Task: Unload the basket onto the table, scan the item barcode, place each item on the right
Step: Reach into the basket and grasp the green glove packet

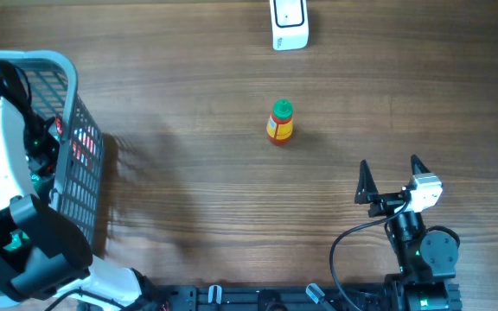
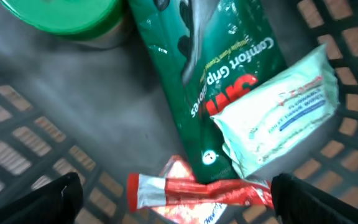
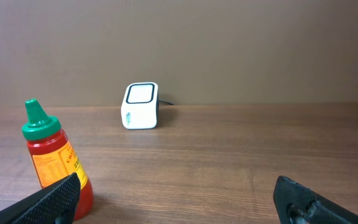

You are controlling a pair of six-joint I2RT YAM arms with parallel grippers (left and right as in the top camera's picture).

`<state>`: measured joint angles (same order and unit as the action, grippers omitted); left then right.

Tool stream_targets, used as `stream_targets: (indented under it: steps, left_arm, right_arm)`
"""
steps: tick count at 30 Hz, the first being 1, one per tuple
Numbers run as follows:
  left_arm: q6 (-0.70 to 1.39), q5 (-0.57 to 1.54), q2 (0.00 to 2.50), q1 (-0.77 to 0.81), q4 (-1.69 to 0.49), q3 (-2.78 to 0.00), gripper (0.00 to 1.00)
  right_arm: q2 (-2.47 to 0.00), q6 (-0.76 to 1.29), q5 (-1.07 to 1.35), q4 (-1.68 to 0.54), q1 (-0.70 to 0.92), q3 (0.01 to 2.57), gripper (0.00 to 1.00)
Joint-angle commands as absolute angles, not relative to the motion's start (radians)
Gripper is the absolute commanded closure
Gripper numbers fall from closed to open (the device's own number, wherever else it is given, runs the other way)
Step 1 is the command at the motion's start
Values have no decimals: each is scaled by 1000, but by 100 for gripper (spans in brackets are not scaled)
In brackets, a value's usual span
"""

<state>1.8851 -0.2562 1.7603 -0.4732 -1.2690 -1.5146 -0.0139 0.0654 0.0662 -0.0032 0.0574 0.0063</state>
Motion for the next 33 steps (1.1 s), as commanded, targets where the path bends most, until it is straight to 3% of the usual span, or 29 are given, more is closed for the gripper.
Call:
stream_targets:
  steps: [1,13,16,18,23,27,33]
  left_arm:
    - [1920,-256,1764,-471,-1227,-1452,1]
    - [1919,-336,1764,-471,-938,-1202,9]
    - [1919,-407,1764,-471,-924,-1182,31]
    - [1919,-469,1764,-471,-924,-1182,38]
    - [1919,-562,1764,-471,-931,-1182,39]
    - [1919,-567,1765,-471,-936,-1182,35]
    - [1916,-568,1767,-480,-963,-1182,73]
  right_arm:
    - [-14,55,56,0,62,5,0]
    - [-14,55,56,0,62,5,0]
    - [-14,55,56,0,62,5,0]
    - [-14,54,56,0,62,5,0]
    - [-14,55,56,0,62,5,0]
    - [-14,55,56,0,62,5,0]
    - [-14,55,56,0,62,5,0]
